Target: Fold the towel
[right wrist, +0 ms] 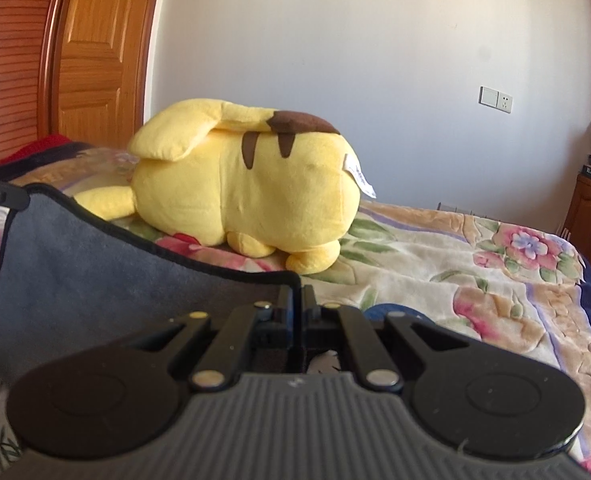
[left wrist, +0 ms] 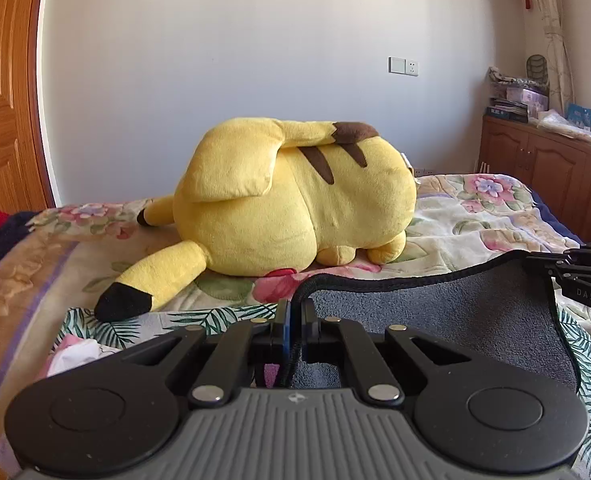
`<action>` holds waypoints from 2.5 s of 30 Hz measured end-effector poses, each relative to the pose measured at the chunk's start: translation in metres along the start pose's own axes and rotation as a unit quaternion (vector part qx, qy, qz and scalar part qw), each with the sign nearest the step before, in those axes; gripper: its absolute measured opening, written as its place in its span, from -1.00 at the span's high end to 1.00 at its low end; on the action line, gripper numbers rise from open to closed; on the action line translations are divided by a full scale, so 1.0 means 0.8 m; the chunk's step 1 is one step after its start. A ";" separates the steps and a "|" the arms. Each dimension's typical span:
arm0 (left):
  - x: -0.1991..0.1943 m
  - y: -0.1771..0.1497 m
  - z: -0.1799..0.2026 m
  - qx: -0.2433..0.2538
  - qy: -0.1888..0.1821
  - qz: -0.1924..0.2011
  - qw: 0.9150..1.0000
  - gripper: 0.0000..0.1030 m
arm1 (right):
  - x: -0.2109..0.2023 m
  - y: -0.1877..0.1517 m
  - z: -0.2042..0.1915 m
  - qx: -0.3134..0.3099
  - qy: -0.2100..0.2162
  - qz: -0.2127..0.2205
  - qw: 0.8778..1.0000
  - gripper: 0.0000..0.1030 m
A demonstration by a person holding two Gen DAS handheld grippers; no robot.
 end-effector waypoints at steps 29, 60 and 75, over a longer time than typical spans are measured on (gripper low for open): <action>0.069 -0.035 -0.020 0.004 0.033 -0.071 0.997 0.28 | 0.054 -0.043 -0.004 0.005 -0.005 -0.088 0.996 0.71; -0.094 0.009 0.030 0.005 0.015 -0.044 0.999 -0.62 | -0.083 -0.003 -0.026 0.073 0.011 -0.082 0.994 -1.00; -0.181 0.009 0.042 0.009 0.008 -0.037 0.999 -0.62 | -0.160 0.009 -0.039 0.076 0.004 -0.078 0.994 -1.00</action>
Point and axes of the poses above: each gripper's, at about its wrist camera, not at the fingertips, and x roughly the way its jaws point, z to its right, y to its top, the point moved 6 cm from there along x, roughly the way its jaws point, and after that the axes turned 2 degrees about -y, right-handed, at the moved point
